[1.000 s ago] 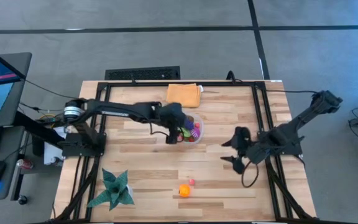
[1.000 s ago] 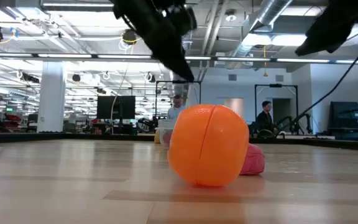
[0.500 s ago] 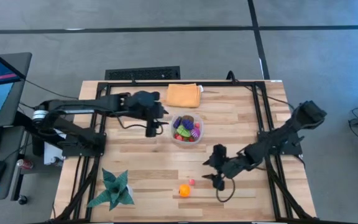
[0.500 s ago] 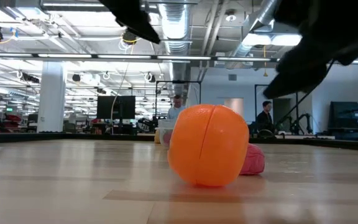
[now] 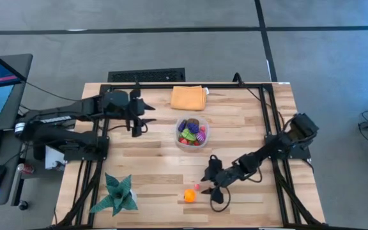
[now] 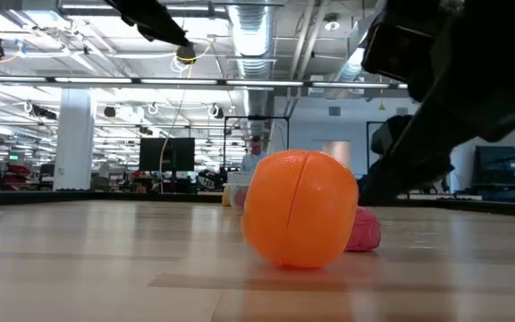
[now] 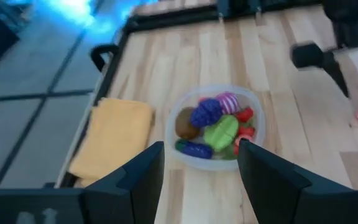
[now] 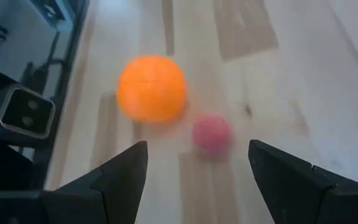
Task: Pick and placing Produce into tupperware
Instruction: Put the pink peach into the transparent container
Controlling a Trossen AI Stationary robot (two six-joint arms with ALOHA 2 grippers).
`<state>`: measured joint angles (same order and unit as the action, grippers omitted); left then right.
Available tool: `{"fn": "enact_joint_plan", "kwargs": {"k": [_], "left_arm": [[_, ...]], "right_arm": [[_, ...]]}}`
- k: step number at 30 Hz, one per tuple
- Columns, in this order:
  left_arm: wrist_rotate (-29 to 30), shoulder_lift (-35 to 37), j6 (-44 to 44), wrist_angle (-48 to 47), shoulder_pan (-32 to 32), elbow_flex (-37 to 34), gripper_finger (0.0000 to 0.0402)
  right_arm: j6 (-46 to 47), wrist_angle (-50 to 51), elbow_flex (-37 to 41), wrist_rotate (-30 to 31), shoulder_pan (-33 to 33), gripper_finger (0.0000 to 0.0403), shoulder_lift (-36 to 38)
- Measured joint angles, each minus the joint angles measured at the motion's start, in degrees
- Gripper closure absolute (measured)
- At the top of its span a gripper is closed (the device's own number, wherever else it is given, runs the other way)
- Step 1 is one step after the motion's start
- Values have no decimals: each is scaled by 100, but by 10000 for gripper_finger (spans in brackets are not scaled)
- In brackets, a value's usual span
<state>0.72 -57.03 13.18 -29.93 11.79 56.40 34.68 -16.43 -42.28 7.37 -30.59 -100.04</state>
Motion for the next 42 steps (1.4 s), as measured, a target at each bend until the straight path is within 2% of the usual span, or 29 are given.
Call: {"fn": "enact_joint_plan", "kwargs": {"k": [5,12,16,24,29,42], "left_arm": [[220,401,20,-108,0,-114,207],[316,603,88,-322,0,-118,207],[316,648,102,-460,0,-118,207],[278,649,100,-564,0,-118,207],[274,648,42,-560,0,-118,207],[267,647,-30,-558,0,-118,207]], "right_arm": [[-77,-47,-391,-4,1,101,-455],[-50,5,-815,-68,58,101,-1013],[337,67,-866,-43,104,101,-1072],[373,203,-868,-23,140,105,-1039],[388,292,-861,1,144,139,-1039],[395,525,-855,33,149,263,-1039]]}}
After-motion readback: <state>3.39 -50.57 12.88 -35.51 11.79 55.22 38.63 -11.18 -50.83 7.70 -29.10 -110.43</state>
